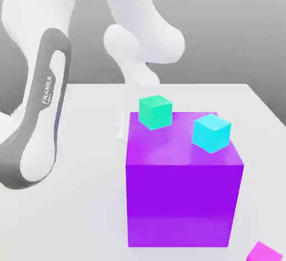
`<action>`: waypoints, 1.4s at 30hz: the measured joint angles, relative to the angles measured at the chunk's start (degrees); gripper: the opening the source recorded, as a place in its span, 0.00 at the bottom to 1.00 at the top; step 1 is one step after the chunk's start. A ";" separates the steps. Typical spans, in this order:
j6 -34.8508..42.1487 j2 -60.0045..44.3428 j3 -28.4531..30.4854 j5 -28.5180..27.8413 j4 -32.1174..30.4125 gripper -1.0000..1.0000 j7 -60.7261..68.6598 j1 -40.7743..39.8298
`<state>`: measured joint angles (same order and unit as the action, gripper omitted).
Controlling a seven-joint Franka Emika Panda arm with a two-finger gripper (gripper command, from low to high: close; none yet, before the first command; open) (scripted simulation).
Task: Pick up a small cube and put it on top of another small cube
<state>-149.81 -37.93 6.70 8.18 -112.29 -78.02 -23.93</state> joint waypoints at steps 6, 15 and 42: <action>0.09 0.22 0.02 0.06 -0.06 0.00 0.02 -0.01; 10.50 17.72 -0.21 -5.81 -6.90 0.00 4.02 4.15; 38.28 73.86 -7.61 -8.30 -35.14 0.00 46.99 22.93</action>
<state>-111.53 35.93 -0.92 -0.12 -147.44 -31.03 -1.00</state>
